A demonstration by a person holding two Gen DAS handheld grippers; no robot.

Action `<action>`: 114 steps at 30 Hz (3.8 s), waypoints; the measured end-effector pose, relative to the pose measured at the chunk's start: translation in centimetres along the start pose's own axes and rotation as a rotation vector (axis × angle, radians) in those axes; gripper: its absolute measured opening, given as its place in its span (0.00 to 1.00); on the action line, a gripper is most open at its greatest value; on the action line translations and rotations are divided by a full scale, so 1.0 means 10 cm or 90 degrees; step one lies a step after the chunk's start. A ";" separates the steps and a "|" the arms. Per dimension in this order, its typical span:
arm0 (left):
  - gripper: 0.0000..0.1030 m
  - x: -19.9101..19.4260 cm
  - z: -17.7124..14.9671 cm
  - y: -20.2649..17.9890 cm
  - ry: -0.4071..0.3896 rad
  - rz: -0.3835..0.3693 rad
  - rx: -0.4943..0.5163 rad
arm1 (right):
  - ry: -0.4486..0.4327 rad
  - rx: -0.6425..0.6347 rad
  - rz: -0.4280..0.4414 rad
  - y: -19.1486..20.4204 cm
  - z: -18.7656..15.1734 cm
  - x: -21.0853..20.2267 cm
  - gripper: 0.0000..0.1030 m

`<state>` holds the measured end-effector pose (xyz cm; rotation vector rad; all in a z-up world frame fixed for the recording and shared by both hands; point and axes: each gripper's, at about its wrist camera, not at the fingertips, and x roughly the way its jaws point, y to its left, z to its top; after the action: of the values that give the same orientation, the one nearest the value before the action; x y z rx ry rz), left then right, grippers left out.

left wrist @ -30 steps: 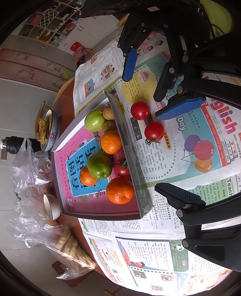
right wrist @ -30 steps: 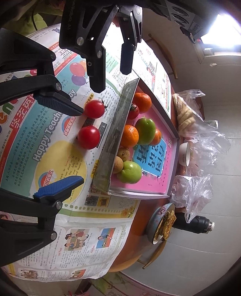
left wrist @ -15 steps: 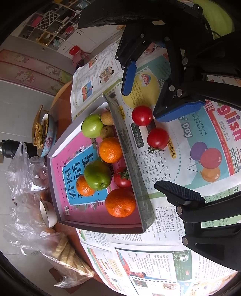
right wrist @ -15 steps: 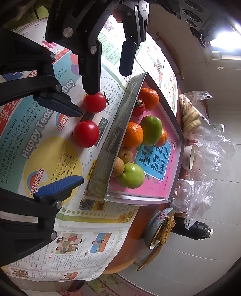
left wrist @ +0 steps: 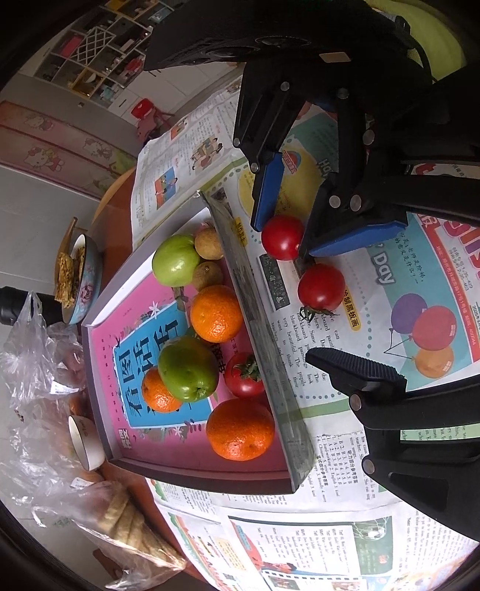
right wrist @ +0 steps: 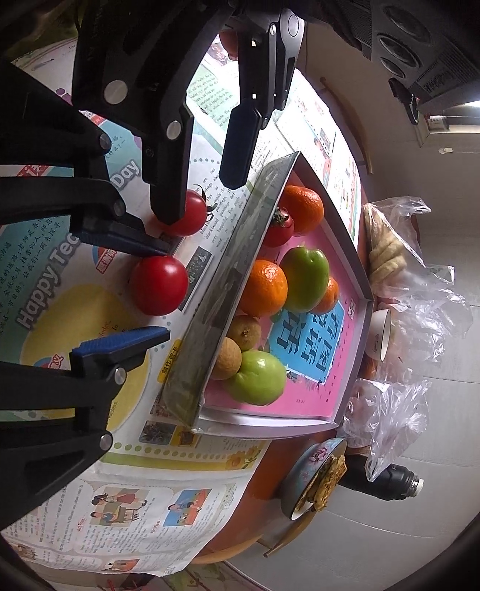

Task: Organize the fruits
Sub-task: 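Grasp a cherry tomato with the left tool while the right tool grasps another tomato, then lift and carry both tomatoes in the tools toward the pink book, then lower the tomatoes onto the book and open the left tool while the right tool opens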

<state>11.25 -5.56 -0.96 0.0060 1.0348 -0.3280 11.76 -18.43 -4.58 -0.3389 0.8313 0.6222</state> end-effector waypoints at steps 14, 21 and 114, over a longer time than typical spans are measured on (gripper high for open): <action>0.47 0.10 0.03 -0.05 0.013 -0.001 0.007 | -0.002 0.003 -0.019 -0.05 -0.04 -0.02 0.31; 0.45 0.16 0.04 -0.09 0.018 -0.005 0.013 | -0.001 0.022 -0.039 -0.18 -0.09 -0.07 0.31; 0.29 -0.13 0.55 0.34 -0.109 0.069 -0.051 | -0.101 0.089 0.018 -0.29 0.49 -0.22 0.31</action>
<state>16.17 -2.83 2.46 -0.0377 0.8736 -0.1849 15.30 -18.98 0.34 -0.1490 0.7240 0.6049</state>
